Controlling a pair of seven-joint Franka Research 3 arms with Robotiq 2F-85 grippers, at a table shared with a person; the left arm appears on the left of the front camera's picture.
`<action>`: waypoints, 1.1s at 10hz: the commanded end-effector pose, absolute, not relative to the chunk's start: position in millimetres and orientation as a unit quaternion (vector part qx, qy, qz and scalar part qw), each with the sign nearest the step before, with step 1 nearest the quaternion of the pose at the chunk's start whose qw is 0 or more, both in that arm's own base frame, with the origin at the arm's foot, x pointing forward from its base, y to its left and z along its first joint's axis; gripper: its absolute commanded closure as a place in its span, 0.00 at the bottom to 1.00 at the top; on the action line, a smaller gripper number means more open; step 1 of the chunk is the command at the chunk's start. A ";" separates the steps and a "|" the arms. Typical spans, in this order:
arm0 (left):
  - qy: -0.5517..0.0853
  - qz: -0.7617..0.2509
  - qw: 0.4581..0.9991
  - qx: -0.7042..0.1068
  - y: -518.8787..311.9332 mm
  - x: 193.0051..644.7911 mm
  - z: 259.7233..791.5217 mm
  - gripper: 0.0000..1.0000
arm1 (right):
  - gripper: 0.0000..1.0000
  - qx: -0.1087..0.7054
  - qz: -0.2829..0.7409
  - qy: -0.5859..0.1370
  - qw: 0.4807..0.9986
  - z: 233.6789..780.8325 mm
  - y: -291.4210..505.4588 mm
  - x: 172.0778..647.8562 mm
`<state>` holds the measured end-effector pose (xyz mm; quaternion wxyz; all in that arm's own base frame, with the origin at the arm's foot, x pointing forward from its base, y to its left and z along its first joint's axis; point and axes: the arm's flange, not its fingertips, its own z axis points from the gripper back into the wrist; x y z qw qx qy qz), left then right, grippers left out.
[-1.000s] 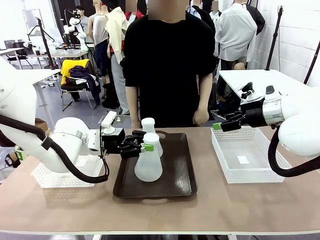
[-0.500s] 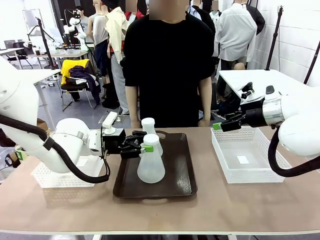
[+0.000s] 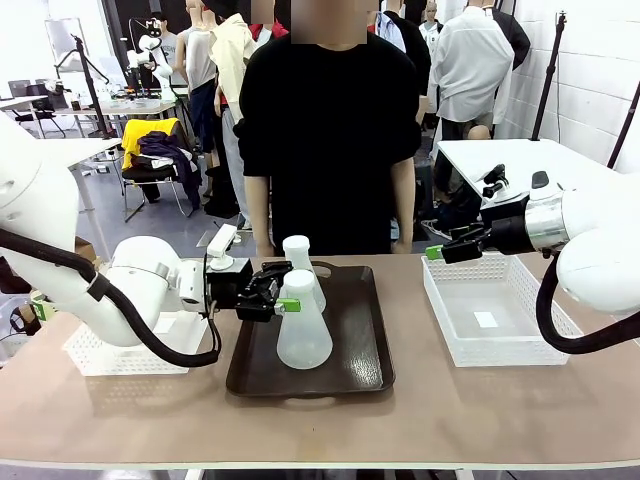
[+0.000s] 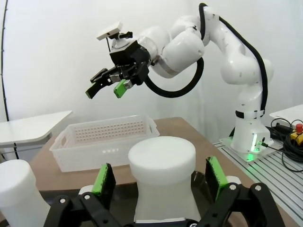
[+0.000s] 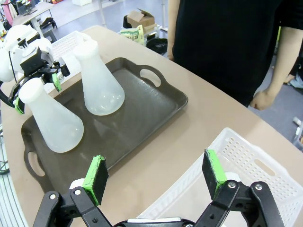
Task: Prepare the laboratory tools.
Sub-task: Place the picked Big flask upright in the Handle tray as directed by the person.
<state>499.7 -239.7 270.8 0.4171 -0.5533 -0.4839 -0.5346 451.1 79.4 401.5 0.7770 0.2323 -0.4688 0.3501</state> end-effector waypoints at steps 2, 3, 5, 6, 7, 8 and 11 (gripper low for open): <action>-0.457 -0.549 0.442 -0.542 -236.9 497.4 278.8 0.00 | 0.00 0.234 0.347 -0.469 0.778 404.6 79.2 449.3; -0.445 -0.556 0.451 -0.539 -232.2 498.5 280.9 0.00 | 0.00 0.234 0.347 -0.469 0.778 404.6 79.2 449.3; -0.468 -0.543 0.436 -0.544 -236.6 501.0 272.6 0.00 | 0.00 0.234 0.347 -0.469 0.778 404.6 79.2 449.3; -0.468 -0.543 0.436 -0.544 -236.6 501.0 272.6 0.00 | 0.00 0.234 0.347 -0.469 0.778 404.6 79.2 449.3; -0.468 -0.543 0.436 -0.544 -236.6 501.0 272.6 0.00 | 0.00 0.234 0.347 -0.469 0.778 404.6 79.2 449.3; -0.468 -0.543 0.436 -0.544 -236.6 501.0 272.6 0.00 | 0.00 0.234 0.347 -0.469 0.778 404.6 79.2 449.3; -0.468 -0.543 0.436 -0.544 -236.6 501.0 272.6 0.00 | 0.00 0.234 0.347 -0.469 0.778 404.6 79.2 449.3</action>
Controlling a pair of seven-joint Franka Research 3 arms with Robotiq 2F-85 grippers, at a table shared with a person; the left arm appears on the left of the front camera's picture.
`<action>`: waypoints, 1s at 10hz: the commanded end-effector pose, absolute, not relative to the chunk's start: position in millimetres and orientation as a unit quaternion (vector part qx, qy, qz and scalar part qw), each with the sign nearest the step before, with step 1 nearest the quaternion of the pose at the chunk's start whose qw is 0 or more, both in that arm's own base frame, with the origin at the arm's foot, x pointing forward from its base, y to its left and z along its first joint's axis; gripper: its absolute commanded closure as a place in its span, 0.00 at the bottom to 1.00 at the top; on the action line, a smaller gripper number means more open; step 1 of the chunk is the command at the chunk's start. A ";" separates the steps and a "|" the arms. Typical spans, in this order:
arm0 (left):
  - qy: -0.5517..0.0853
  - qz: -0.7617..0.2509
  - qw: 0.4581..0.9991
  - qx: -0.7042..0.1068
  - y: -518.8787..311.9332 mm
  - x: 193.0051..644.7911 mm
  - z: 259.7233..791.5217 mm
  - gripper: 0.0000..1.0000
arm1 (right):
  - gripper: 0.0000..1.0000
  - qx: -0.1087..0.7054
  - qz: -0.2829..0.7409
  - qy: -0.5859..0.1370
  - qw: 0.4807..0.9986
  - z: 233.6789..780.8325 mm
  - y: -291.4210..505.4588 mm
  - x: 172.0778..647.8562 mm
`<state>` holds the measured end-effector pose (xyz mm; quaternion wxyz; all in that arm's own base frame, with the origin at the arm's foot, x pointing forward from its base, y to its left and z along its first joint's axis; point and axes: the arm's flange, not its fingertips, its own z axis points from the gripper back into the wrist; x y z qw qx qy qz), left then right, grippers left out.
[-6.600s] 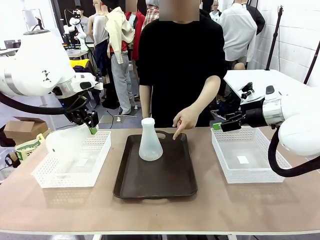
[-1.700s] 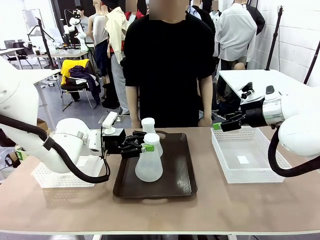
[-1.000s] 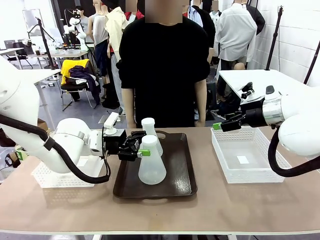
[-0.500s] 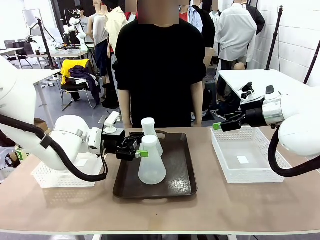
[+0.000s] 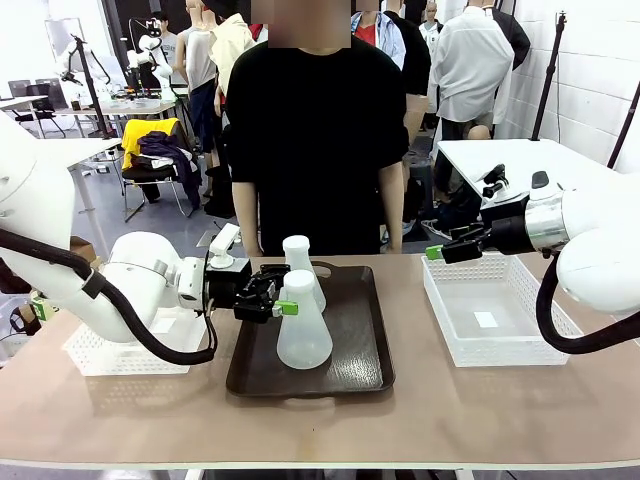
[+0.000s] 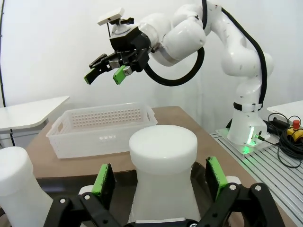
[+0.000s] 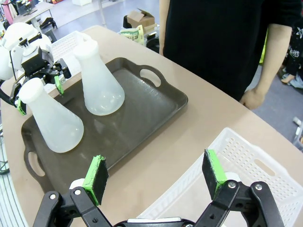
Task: Prepare the laboratory tools.
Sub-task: Place the picked Big flask upright in the Handle tray as directed by the person.
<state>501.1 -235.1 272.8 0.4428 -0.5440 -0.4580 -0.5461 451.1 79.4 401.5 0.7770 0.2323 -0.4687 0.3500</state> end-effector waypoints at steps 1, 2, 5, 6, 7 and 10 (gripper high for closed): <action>-0.468 -0.543 0.436 -0.544 -236.6 501.0 272.6 0.00 | 0.00 0.234 0.347 -0.469 0.778 404.6 79.2 449.3; -0.468 -0.543 0.436 -0.544 -236.6 501.0 272.6 0.00 | 0.00 0.234 0.347 -0.469 0.778 404.6 79.2 449.3; -0.468 -0.543 0.436 -0.544 -236.6 501.0 272.6 0.00 | 0.00 0.234 0.347 -0.469 0.778 404.6 79.2 449.3; -0.468 -0.543 0.436 -0.544 -236.6 501.0 272.6 0.00 | 0.00 0.234 0.347 -0.469 0.778 404.6 79.2 449.3; -0.468 -0.543 0.436 -0.544 -236.6 501.0 272.6 0.00 | 0.00 0.234 0.347 -0.469 0.778 404.6 79.2 449.3; -0.468 -0.543 0.436 -0.544 -236.6 501.0 272.6 0.00 | 0.00 0.234 0.347 -0.469 0.778 404.6 79.2 449.3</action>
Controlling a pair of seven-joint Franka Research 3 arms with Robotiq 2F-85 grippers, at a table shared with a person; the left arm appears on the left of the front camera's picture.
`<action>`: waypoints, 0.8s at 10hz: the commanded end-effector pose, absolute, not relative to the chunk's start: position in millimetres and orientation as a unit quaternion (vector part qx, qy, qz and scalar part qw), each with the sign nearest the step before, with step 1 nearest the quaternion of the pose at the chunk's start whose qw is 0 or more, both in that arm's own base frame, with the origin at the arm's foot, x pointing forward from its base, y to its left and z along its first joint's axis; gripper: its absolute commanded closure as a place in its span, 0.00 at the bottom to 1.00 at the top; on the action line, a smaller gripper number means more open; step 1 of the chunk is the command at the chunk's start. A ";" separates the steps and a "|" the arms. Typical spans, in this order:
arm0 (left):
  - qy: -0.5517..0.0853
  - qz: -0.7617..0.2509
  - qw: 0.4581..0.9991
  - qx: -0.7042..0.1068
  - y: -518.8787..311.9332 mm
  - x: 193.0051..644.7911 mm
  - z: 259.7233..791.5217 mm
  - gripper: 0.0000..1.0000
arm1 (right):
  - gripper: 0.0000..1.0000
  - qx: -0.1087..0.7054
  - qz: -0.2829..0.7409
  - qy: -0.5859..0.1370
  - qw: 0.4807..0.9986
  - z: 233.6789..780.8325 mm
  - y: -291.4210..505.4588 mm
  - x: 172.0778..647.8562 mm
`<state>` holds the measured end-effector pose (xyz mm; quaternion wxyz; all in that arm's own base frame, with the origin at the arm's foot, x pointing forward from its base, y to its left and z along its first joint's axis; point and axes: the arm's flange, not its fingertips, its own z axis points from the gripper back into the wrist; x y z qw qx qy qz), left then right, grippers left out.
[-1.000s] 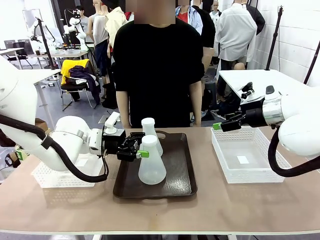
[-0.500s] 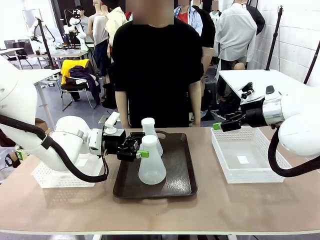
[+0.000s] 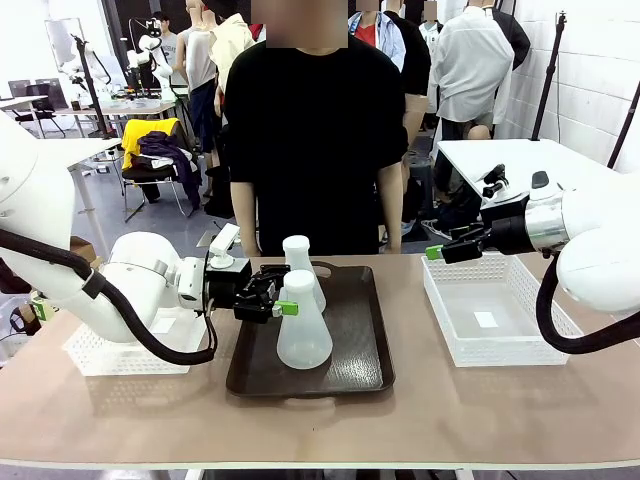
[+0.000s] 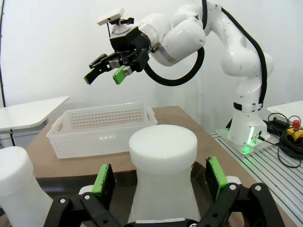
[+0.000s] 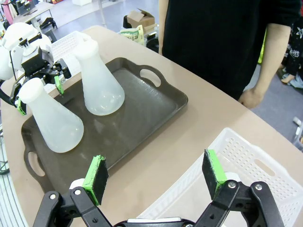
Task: Prepare the laboratory tools.
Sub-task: Place the picked Big flask upright in the Handle tray as directed by the person.
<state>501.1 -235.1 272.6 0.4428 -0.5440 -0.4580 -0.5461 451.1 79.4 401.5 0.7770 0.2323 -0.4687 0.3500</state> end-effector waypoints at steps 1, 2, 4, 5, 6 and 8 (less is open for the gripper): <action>-0.468 -0.543 0.436 -0.544 -236.6 501.0 272.6 0.00 | 0.00 0.234 0.347 -0.469 0.778 404.6 79.2 449.3; -0.468 -0.543 0.436 -0.544 -236.6 501.0 272.6 0.00 | 0.00 0.234 0.347 -0.469 0.778 404.6 79.2 449.3; -0.468 -0.543 0.436 -0.544 -236.6 501.0 272.6 0.00 | 0.00 0.234 0.347 -0.469 0.778 404.6 79.2 449.3; -0.468 -0.543 0.436 -0.544 -236.6 501.0 272.6 0.00 | 0.00 0.234 0.347 -0.469 0.778 404.6 79.2 449.3; -0.468 -0.543 0.436 -0.544 -236.6 501.0 272.6 0.00 | 0.00 0.234 0.347 -0.469 0.778 404.6 79.2 449.3; -0.468 -0.543 0.436 -0.544 -236.6 501.0 272.6 0.00 | 0.00 0.234 0.347 -0.469 0.778 404.6 79.2 449.3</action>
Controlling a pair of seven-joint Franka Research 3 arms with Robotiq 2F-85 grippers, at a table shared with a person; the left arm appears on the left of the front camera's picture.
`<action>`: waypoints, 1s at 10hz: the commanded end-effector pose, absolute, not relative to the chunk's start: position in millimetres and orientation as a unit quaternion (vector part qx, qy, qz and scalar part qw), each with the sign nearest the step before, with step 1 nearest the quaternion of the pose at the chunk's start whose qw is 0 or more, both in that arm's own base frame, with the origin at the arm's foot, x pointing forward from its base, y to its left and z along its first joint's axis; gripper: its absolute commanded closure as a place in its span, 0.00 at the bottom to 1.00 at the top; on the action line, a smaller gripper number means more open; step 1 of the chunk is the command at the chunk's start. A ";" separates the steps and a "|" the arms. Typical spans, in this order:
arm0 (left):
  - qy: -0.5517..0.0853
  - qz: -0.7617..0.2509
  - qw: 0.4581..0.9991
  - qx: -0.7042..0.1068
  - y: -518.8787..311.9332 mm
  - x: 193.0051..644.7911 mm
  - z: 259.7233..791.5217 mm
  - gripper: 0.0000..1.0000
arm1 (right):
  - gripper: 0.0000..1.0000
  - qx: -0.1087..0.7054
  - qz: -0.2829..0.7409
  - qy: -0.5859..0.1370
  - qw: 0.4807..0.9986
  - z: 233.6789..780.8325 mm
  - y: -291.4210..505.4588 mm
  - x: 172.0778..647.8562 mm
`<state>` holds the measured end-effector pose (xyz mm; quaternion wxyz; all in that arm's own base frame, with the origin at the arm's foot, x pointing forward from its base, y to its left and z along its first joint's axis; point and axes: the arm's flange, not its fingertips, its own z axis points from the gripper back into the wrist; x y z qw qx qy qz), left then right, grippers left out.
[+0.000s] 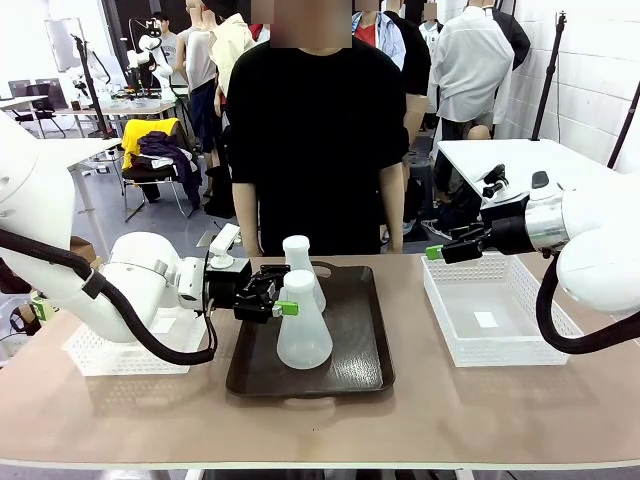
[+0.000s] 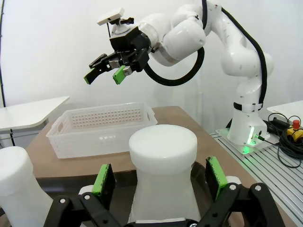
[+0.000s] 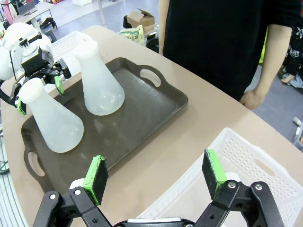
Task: Prepare the laboratory tools.
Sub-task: Place the picked Big flask upright in the Handle tray as directed by the person.
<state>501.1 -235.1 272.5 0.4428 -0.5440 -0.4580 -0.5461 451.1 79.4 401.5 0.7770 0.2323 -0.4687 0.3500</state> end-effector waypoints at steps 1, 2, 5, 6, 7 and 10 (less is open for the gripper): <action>-0.468 -0.543 0.436 -0.544 -236.6 501.0 272.6 0.00 | 0.00 0.234 0.347 -0.469 0.778 404.6 79.2 449.3; -0.468 -0.543 0.436 -0.544 -236.6 501.0 272.6 0.00 | 0.00 0.234 0.347 -0.469 0.778 404.6 79.2 449.3; -0.468 -0.543 0.436 -0.544 -236.6 501.0 272.6 0.00 | 0.00 0.234 0.347 -0.469 0.778 404.6 79.2 449.3; -0.468 -0.543 0.436 -0.544 -236.6 501.0 272.6 0.00 | 0.00 0.234 0.347 -0.469 0.778 404.6 79.2 449.3; -0.468 -0.543 0.436 -0.544 -236.6 501.0 272.6 0.00 | 0.00 0.234 0.347 -0.469 0.778 404.6 79.2 449.3; -0.468 -0.543 0.436 -0.544 -236.6 501.0 272.6 0.00 | 0.00 0.234 0.347 -0.469 0.778 404.6 79.2 449.3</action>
